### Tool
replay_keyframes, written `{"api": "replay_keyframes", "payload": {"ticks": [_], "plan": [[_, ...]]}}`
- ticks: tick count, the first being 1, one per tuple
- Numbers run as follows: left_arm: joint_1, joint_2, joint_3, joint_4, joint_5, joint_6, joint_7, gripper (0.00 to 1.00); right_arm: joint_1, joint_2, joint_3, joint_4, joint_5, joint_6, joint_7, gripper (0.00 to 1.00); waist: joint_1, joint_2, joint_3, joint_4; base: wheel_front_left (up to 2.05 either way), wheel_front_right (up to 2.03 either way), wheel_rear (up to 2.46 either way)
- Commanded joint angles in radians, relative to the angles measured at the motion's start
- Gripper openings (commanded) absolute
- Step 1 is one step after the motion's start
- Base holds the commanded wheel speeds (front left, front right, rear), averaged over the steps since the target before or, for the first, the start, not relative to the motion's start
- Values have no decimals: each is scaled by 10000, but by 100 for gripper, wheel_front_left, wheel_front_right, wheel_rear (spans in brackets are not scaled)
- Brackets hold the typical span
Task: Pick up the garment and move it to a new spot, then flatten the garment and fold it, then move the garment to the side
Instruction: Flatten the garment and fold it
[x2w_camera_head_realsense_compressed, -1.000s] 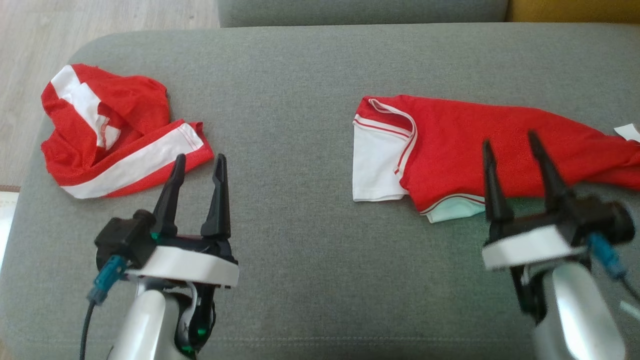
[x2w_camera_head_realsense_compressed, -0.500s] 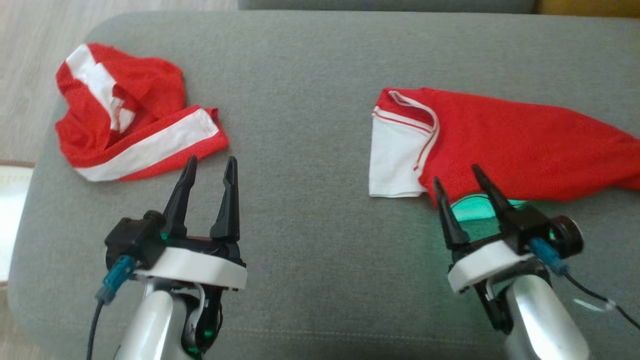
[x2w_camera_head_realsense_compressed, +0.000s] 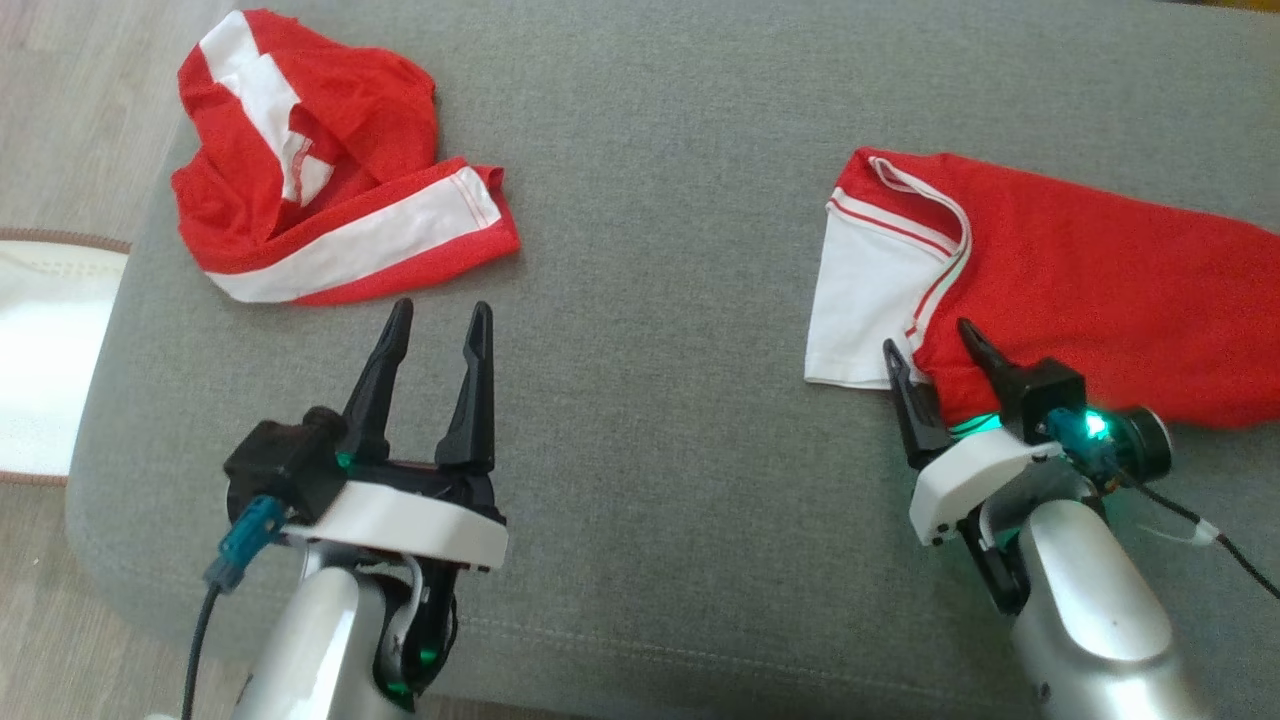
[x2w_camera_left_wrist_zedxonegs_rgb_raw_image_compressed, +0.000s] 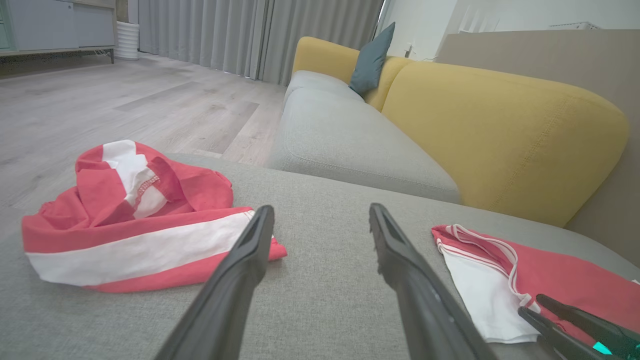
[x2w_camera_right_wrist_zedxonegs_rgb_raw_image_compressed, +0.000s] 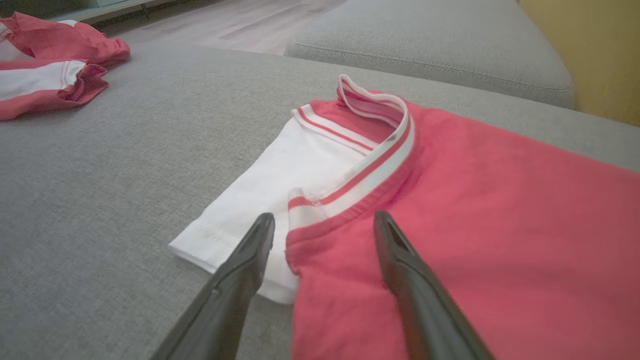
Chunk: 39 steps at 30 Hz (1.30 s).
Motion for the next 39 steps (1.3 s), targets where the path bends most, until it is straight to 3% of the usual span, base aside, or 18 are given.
{"api": "replay_keyframes", "payload": {"ticks": [1, 3, 4, 5, 19, 26, 32, 35, 39], "plan": [[-385, 72, 290, -260, -70, 24, -51, 100, -332, 52, 136, -185, -83, 65, -35, 100, 0, 0, 39, 40, 0, 0, 0], [-379, 72, 291, -253, -70, 30, -51, 100, -386, 52, 62, -38, -48, 65, -85, 100, 0, 0, 53, 48, 0, 0, 0], [-371, 72, 293, -251, -67, 36, -51, 100, -405, 52, 35, 39, -10, 65, -96, 87, 0, 0, 53, 37, 0, 0, 0], [-364, 72, 298, -249, -64, 45, -51, 100, -428, 52, 4, 109, 29, 65, -107, 0, 0, 0, 56, 18, 0, 0, 0], [-237, 72, 319, -164, 1, 62, -51, 100, -583, 52, -90, -272, 373, 65, -700, 0, 0, 0, -471, -638, 0, 0, 0], [-76, 72, 381, -174, 12, 89, -51, 100, -508, 53, -343, -1796, 270, 65, -405, 0, 0, 0, -770, -935, 0, 0, 0], [-64, 72, 333, -225, -79, 128, -51, 100, -745, 34, -296, -3568, -246, 65, 523, 0, 0, 0, -811, -960, 0, 0, 0], [-107, 72, 284, -265, -147, 142, -51, 100, -1182, -430, 49, -4228, -296, 65, 1224, 0, 0, 0, -722, -878, 0, 0, 0], [-211, 72, 234, -291, -268, 136, -51, 100, -2201, -1699, 804, -4475, 203, 65, 2137, 0, 0, 0, -507, -663, 0, 0, 0]]}}
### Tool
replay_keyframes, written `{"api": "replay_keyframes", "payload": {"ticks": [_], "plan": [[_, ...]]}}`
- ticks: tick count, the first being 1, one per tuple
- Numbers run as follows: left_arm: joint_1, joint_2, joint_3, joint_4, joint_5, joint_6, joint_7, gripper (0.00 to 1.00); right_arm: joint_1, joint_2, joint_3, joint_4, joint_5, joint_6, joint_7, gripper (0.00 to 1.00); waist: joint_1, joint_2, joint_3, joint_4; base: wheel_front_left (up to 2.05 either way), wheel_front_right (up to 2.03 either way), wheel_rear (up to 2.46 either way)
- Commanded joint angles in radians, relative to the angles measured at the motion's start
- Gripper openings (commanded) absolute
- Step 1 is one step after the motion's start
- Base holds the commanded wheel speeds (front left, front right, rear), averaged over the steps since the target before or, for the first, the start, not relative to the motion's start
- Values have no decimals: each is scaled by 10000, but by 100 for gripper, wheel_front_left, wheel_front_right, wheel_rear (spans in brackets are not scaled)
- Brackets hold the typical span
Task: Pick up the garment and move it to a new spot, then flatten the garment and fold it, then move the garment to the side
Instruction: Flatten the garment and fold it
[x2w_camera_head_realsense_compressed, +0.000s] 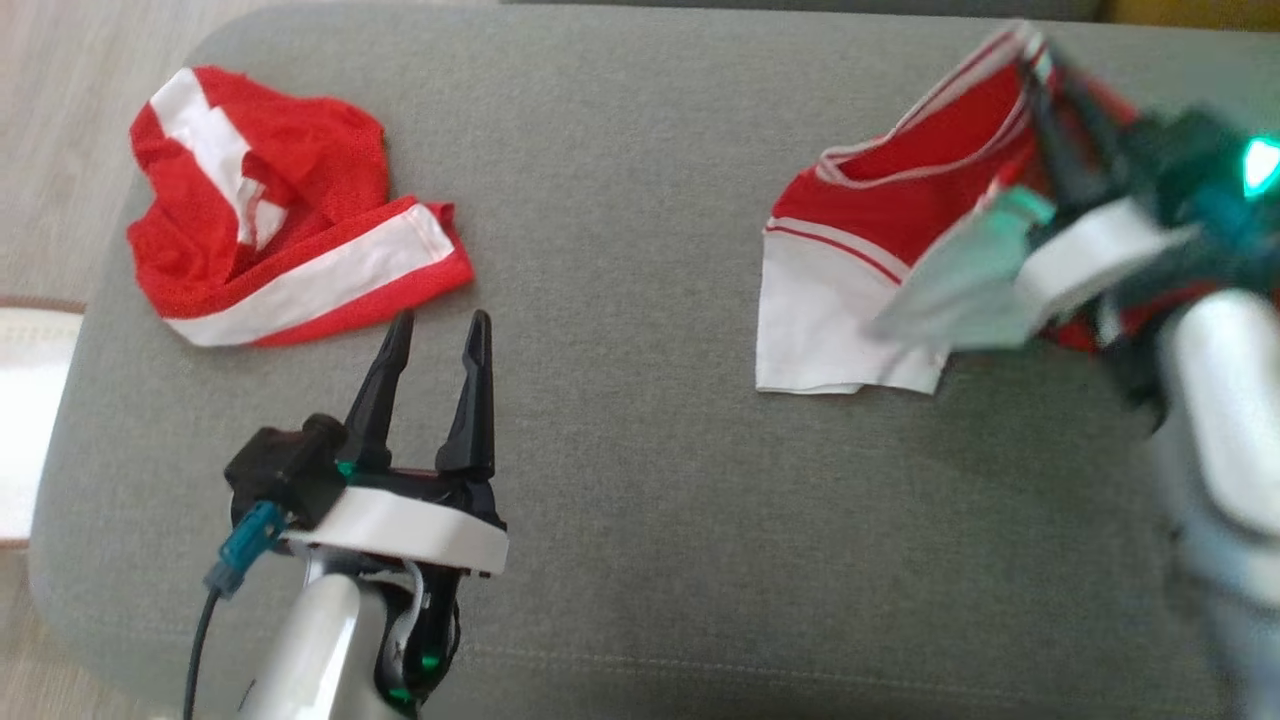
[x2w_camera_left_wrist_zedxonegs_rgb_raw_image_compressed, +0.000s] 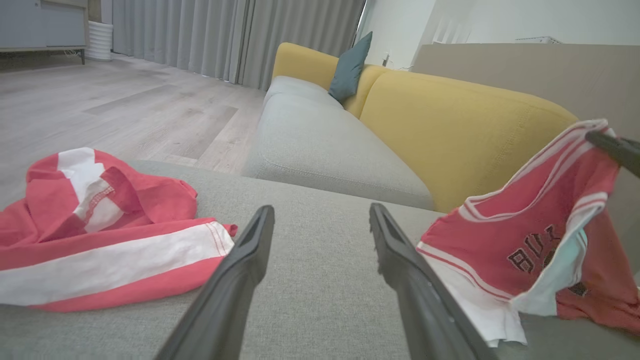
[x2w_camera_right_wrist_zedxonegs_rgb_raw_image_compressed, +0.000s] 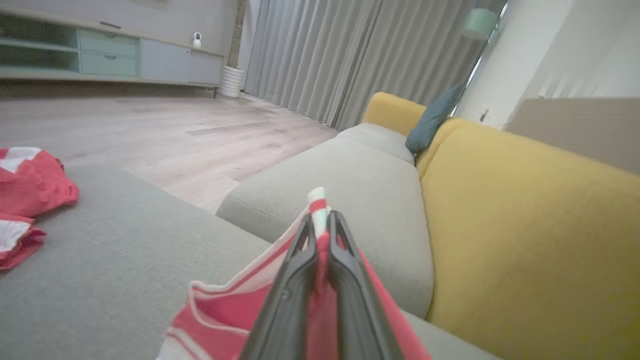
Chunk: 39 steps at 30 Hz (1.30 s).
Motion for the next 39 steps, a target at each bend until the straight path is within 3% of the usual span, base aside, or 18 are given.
{"api": "replay_keyframes", "payload": {"ticks": [1, 4, 5, 9, 16, 17, 18, 21, 26, 39], "plan": [[-347, 70, 236, -371, -99, 32, -51, 100, -865, -556, 521, -376, 130, 65, 244, 0, 0, 0, 162, 178, 0, 0, 0], [-475, 70, 144, -370, -207, 23, -51, 100, -1910, -1635, 1384, -102, 618, 65, 640, 0, 0, 0, 419, 441, 0, 0, 0], [-583, 70, 36, -371, -272, 1, -51, 100, -2695, -2383, 2026, 228, 887, 65, 800, 0, 0, 0, 645, 676, 0, 0, 0], [-843, 70, -209, -353, -442, -7, -51, 100, -4333, -3756, 3414, 1180, 1383, 65, 885, 0, 0, 0, 1076, 1266, 0, 0, 0], [-1148, 70, -552, -324, -711, 33, -51, 100, -7003, -5158, 6287, 3136, 2241, 65, 656, 0, 0, 0, 1789, 2242, 0, 0, 0], [-1186, 70, -568, -336, -744, 49, -51, 100, -7378, -5284, 6732, 3440, 2252, 65, 608, 62, 0, 0, 1870, 2324, 0, 0, 0], [-1219, 70, -577, -358, -774, 65, -51, 100, -7709, -5363, 7143, 3794, 2294, 65, 637, 100, 0, 0, 1950, 2381, 0, 0, 0], [-1284, 70, -545, -403, -816, 96, -51, 100, -8541, -5282, 7889, 4777, 2647, 65, 543, 100, 0, 0, 2100, 2424, 0, 0, 0], [-1343, 70, -333, -324, -643, 69, -51, 100, -9022, -4629, 7884, 5914, 3097, 65, -85, 100, 0, 0, 2108, 2079, 0, 0, 0], [-1329, 70, 262, -284, -137, -63, -51, 100, -8021, -3158, 5794, 7762, 3774, 65, -2663, 100, 0, 0, 1165, 801, 0, 0, 0]]}}
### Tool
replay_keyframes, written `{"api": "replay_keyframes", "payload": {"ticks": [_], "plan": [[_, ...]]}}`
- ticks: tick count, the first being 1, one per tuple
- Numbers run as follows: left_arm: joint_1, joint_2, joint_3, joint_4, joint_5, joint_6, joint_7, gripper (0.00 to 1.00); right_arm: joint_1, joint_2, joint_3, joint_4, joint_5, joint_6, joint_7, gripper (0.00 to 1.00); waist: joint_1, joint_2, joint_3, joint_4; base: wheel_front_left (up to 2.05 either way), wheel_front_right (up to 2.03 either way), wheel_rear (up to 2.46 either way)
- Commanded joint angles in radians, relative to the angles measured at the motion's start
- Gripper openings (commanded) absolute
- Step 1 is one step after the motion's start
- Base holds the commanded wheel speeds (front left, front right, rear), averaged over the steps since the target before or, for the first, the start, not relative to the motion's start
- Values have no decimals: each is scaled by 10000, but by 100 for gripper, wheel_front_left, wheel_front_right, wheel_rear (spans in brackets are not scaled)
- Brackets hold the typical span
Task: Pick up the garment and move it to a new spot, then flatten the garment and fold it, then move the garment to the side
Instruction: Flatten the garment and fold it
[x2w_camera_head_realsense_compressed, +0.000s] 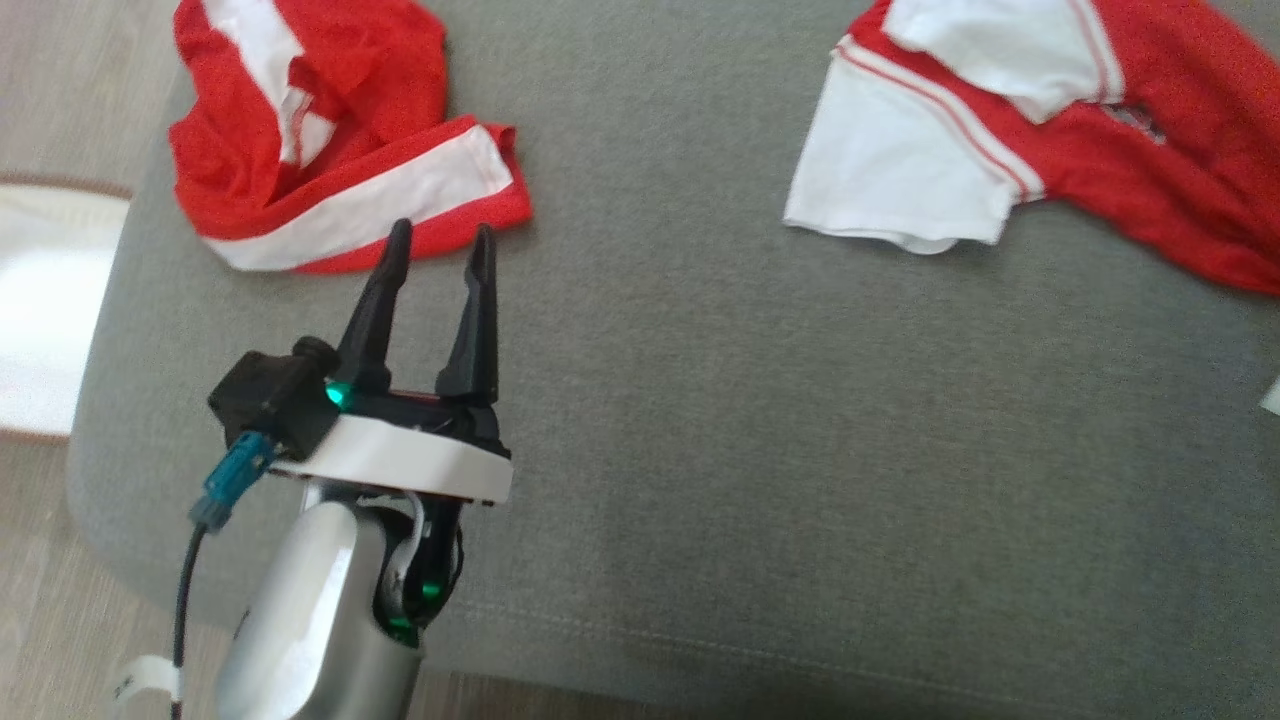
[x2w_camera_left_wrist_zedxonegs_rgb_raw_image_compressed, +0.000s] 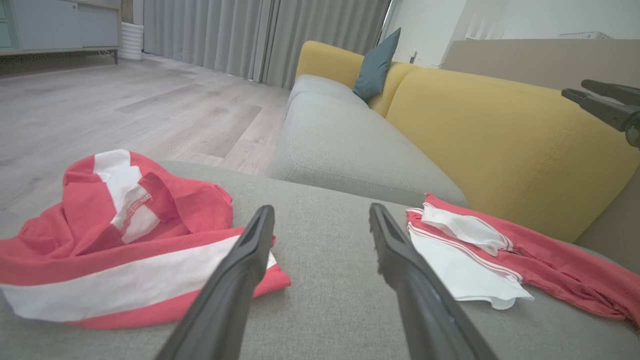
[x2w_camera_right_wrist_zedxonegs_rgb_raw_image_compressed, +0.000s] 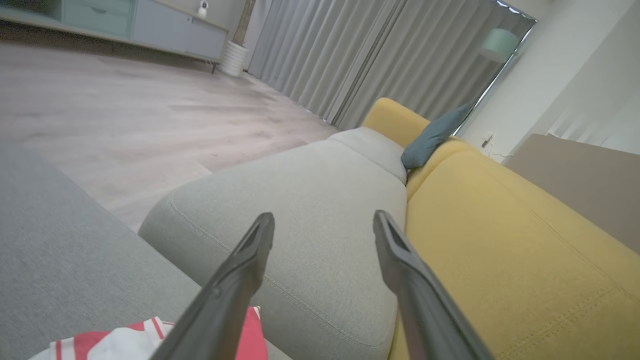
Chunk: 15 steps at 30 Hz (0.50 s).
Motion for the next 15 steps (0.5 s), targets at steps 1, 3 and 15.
{"api": "replay_keyframes", "payload": {"ticks": [1, 3, 15], "plan": [[-57, 95, 468, -261, 127, -45, -51, 100, 363, 210, -395, -91, 151, 65, -355, 100, 0, 0, -420, -382, 0, 0, 0], [48, 95, 550, -278, 190, -58, -51, 100, 747, 419, -890, -118, 212, 65, -623, 100, 0, 0, -633, -579, 0, 0, 0], [721, 95, 786, -692, 410, 40, -51, 100, 5809, 2142, -5102, -4457, -1236, 65, -890, 100, 0, 0, -1741, -1662, 0, 0, 0]]}}
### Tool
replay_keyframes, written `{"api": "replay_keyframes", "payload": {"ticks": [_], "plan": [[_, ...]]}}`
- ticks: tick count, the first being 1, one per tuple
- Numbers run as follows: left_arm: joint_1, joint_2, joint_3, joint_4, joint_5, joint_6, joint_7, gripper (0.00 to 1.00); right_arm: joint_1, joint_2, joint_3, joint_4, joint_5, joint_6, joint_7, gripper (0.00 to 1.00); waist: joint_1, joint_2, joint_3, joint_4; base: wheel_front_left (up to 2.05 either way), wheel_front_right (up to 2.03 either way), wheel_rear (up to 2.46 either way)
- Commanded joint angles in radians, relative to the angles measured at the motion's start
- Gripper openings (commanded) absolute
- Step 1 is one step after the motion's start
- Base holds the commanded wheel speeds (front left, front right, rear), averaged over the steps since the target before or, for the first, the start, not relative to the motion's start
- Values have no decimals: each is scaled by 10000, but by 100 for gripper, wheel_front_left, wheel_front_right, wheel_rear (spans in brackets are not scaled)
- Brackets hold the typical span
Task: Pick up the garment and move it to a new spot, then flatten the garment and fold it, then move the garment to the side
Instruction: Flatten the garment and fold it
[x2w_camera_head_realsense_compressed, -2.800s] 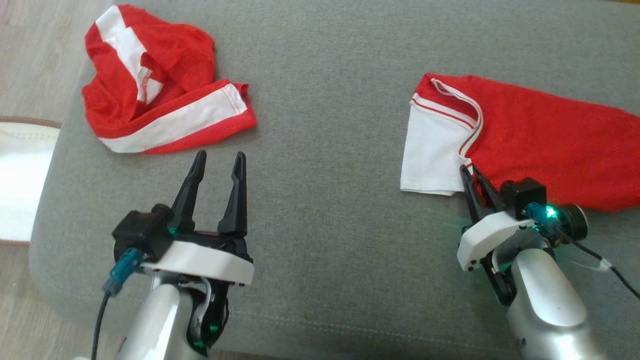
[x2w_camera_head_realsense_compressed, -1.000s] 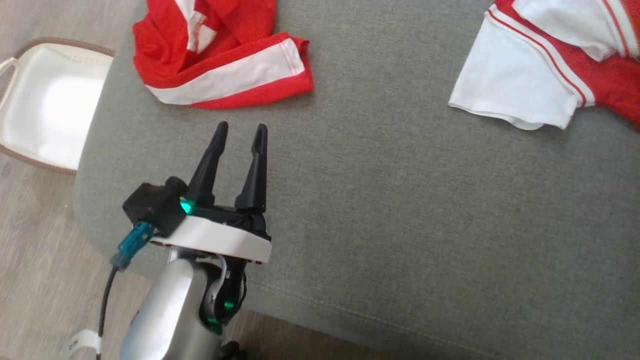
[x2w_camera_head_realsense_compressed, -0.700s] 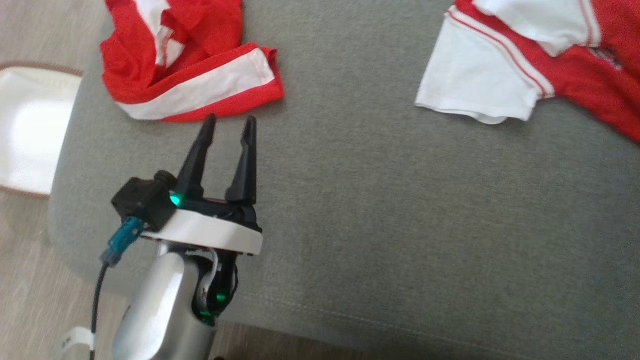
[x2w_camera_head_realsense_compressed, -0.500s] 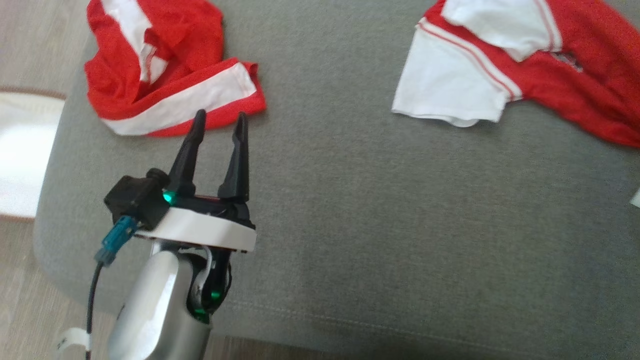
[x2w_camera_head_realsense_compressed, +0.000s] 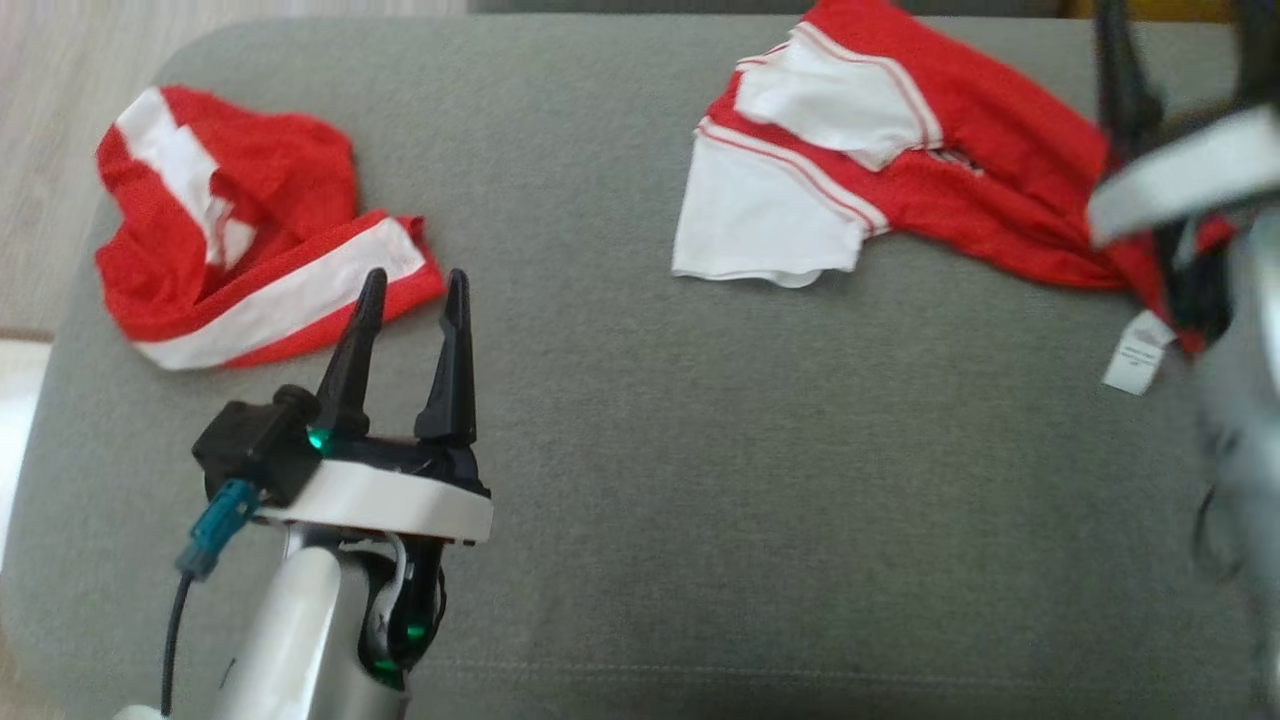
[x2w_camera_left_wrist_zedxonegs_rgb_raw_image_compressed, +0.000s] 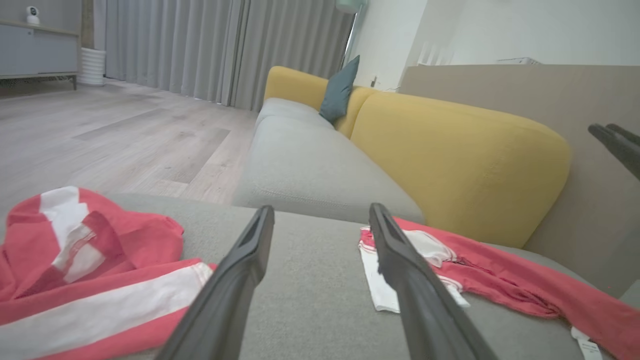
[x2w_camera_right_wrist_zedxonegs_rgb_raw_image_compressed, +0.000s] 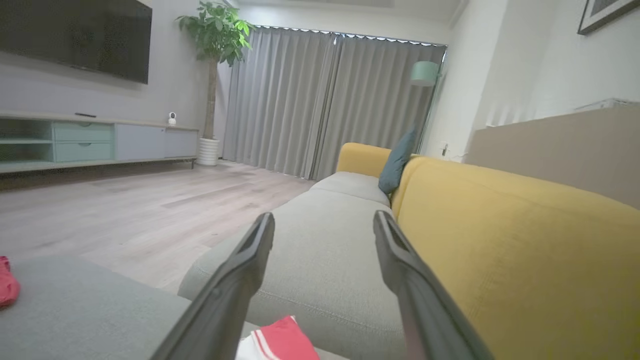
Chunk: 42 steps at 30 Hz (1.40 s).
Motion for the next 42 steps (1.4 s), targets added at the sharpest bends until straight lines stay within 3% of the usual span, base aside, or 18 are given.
{"api": "replay_keyframes", "payload": {"ticks": [1, 8, 12, 16, 31, 42], "plan": [[-109, 81, 309, -449, 91, 37, -51, 100, 988, 487, -462, -1007, -430, 65, -71, 100, 1, 0, -280, -321, 0, 0, 0], [118, 81, 198, -477, 172, 16, -51, 100, 4754, 2379, -1938, -3786, -2030, 65, -73, 100, 1, 0, -445, -689, 0, 0, 0], [157, 81, 157, -423, 245, -30, -51, 100, 5971, 2812, -2192, -4188, -2361, 65, -73, 100, 1, 0, -366, -838, 0, 0, 0], [133, 81, 144, -418, 265, -50, -51, 100, 6227, 2905, -2405, -4121, -2584, 65, -45, 100, 1, 0, -235, -917, 0, 0, 0], [-325, 81, 33, -236, 349, -259, -51, 100, 4604, 2948, -5385, -1387, -2241, 65, 1172, 100, 1, 0, 868, -323, 0, 0, 0], [-511, 81, 91, -218, 429, -334, -51, 100, 3431, 2949, -6191, 1101, -1700, 65, 863, 100, 1, 0, 1297, -138, 0, 0, 0]]}}
